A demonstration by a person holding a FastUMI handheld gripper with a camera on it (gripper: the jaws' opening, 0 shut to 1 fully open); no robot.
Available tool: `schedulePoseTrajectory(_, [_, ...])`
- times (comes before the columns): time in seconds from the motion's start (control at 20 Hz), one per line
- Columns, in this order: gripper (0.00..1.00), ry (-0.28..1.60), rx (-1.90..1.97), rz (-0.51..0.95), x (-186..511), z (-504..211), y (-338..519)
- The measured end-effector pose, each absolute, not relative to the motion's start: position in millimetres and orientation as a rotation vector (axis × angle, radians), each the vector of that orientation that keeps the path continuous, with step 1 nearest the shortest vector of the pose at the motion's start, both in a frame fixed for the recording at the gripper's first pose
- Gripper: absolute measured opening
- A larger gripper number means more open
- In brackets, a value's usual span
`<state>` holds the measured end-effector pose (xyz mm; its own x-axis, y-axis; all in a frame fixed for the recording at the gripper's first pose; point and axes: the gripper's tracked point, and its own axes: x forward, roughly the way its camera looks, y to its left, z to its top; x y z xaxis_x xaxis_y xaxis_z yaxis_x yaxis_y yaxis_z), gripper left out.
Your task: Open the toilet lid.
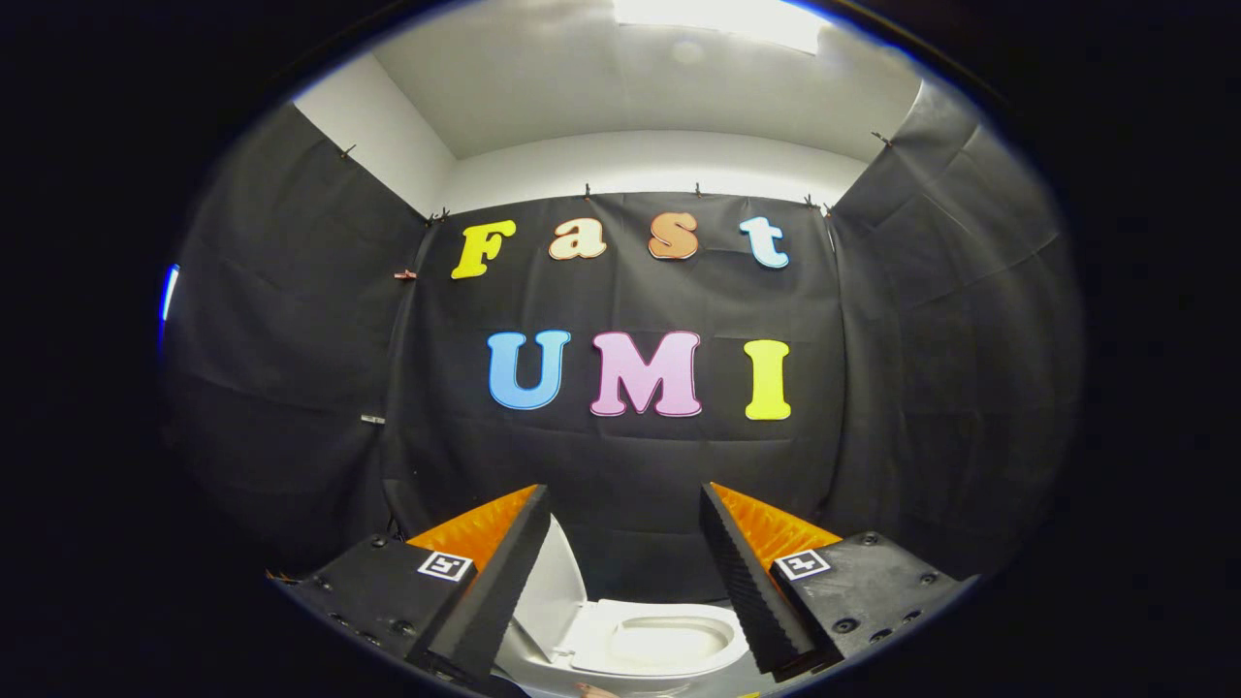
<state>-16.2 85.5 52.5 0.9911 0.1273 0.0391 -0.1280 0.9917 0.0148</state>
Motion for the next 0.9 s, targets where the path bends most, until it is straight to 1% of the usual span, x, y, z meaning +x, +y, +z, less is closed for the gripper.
schedulePoseTrajectory(0.9, [0.97, -0.041, 0.023, 0.124, -17.2, 53.6, 81.7])
